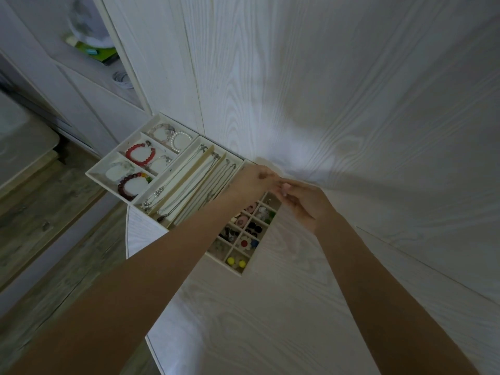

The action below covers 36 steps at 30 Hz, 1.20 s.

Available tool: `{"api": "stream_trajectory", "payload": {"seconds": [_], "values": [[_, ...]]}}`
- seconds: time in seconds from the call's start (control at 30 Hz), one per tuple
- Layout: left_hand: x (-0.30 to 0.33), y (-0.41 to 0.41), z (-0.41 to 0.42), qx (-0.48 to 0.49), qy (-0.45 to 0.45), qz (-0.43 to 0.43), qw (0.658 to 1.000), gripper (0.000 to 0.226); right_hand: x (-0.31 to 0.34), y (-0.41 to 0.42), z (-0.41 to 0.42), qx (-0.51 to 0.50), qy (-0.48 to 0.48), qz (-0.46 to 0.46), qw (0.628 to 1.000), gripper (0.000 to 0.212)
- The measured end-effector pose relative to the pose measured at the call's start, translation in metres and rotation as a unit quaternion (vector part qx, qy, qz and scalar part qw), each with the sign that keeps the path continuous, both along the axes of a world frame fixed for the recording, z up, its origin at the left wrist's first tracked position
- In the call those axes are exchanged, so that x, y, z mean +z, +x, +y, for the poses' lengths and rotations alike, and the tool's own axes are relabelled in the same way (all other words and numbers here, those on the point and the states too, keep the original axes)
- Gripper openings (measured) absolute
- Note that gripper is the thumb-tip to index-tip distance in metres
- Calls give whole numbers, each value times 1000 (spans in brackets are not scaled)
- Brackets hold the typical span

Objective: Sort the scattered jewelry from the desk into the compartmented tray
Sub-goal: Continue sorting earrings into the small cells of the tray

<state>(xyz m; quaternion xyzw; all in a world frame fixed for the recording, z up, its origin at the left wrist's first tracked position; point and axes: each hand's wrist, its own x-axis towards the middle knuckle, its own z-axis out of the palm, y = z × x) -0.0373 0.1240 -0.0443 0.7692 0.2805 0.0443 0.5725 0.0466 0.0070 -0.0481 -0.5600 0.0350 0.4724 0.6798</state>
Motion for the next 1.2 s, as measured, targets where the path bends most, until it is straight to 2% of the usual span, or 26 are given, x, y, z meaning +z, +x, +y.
{"api": "stream_trajectory", "payload": {"seconds": [0.07, 0.17, 0.27, 0.43, 0.53, 0.7, 0.83, 1.07, 1.2], "values": [[-4, -2, 0, -28, -10, 6, 1000, 23, -1, -2, 2, -3, -14, -24, 1000, 14], [-4, -3, -3, -29, -44, -3, 999, 29, 1, -5, 4, 16, -15, -41, 999, 21], [0, -2, -3, -12, 1, 5, 1000, 16, 5, -6, 3, 40, -6, -54, 998, 24], [9, -3, -7, -13, 69, 40, 997, 22, 10, -5, 0, 77, -21, -81, 993, 29], [9, -1, -8, 23, 109, 64, 992, 14, 11, -9, 4, 85, -21, -99, 991, 29], [9, 2, -4, 11, 121, 89, 989, 19, 10, -6, 4, 86, -44, -133, 986, 23], [10, 1, 6, -23, 119, 83, 989, 20, 11, 2, 0, 88, -65, -200, 974, 36], [10, -2, 12, -16, 124, 56, 991, 1, 8, 8, -3, 92, -109, -316, 938, 16], [10, 0, 17, 5, 98, 60, 993, 12, 2, 9, -2, 84, -142, -322, 932, 9]]}}
